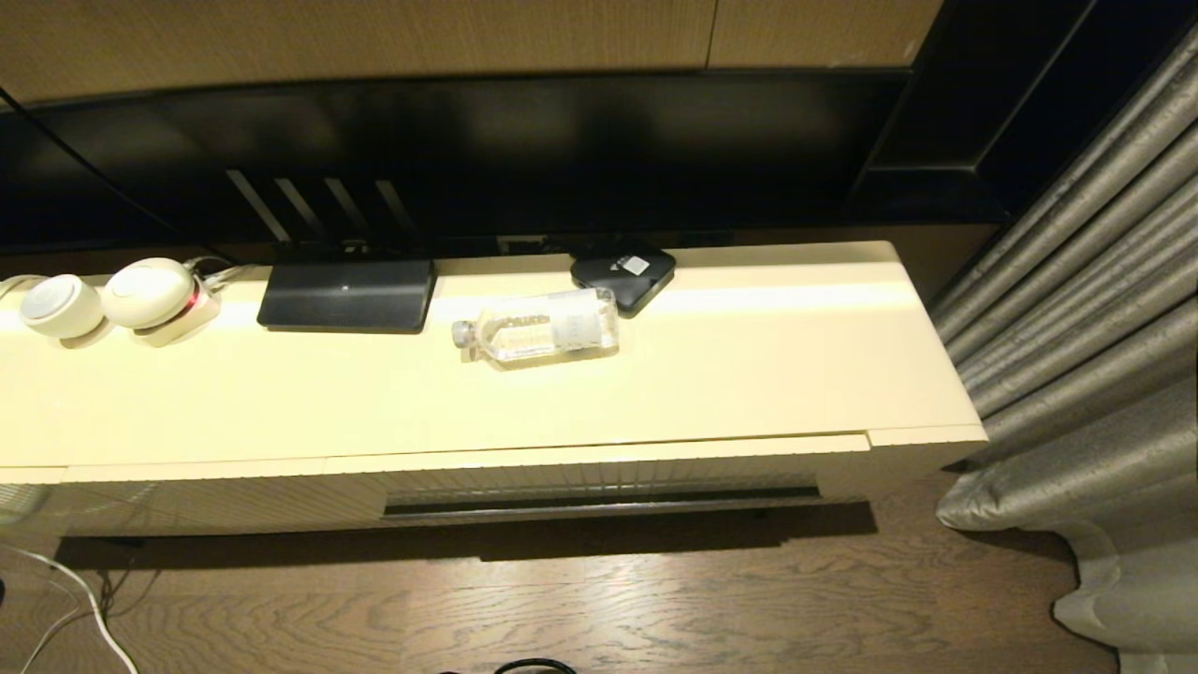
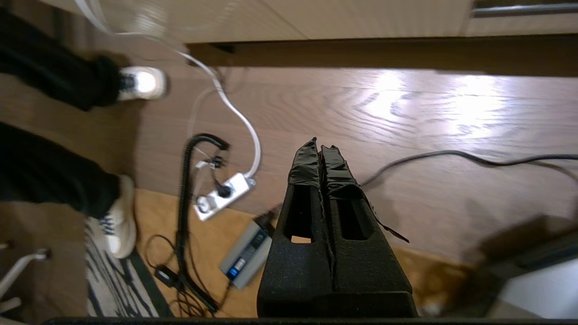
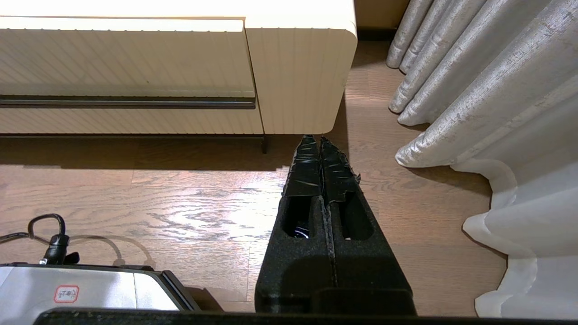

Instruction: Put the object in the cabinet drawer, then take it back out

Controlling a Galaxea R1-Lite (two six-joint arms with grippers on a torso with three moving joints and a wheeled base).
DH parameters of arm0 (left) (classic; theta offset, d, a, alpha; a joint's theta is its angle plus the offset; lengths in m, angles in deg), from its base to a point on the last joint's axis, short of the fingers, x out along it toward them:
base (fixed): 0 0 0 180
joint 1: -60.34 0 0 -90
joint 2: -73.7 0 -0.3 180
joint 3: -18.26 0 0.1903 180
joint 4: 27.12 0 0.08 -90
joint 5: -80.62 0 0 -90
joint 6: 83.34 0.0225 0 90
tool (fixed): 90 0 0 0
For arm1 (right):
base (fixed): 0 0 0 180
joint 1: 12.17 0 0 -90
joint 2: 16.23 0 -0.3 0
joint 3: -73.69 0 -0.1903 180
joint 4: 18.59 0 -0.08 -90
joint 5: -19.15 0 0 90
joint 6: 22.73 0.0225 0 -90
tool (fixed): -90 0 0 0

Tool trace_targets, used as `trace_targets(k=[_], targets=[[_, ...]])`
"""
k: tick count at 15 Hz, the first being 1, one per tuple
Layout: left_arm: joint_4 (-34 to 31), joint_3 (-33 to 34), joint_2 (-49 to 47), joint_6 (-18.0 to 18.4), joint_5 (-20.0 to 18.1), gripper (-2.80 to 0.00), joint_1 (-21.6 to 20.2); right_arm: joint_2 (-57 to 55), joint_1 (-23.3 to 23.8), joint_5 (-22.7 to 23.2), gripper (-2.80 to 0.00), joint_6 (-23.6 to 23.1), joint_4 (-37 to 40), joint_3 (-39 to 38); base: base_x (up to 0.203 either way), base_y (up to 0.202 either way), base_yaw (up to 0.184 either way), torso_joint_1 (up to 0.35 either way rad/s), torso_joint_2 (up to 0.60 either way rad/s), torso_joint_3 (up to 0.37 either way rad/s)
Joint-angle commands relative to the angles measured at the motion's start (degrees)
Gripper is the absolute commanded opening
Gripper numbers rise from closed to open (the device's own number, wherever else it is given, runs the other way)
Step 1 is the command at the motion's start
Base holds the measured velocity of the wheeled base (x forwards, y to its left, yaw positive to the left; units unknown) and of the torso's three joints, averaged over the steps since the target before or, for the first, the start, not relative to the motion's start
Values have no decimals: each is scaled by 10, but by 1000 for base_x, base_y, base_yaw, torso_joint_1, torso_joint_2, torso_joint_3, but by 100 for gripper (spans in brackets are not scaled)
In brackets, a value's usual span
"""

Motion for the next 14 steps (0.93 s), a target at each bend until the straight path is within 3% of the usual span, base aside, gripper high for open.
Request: trace_targets(k=[1, 3, 5, 7, 11, 14], targets=[[24, 57, 95, 28, -3, -280, -43, -1, 0, 0, -280, 0, 0, 0, 0, 0, 0, 0, 0, 0], [41, 101, 117, 57, -31, -280, -69, -1, 0, 0, -280, 0, 0, 0, 0, 0, 0, 0, 0, 0], [77, 145, 119, 48, -54, -280, -70, -1, 0, 1, -280, 0, 0, 0, 0, 0, 0, 0, 0, 0], [114, 160, 120, 42, -152, -280, -71, -1, 0, 1, -280, 0, 0, 0, 0, 0, 0, 0, 0, 0], [216, 187, 127, 50, -192, -280, -68, -1, 0, 0, -280, 0, 0, -1, 0, 0, 0, 0, 0, 0], [240, 219, 172, 52, -242, -280, -54, -1, 0, 0, -280, 0, 0, 0, 0, 0, 0, 0, 0, 0]])
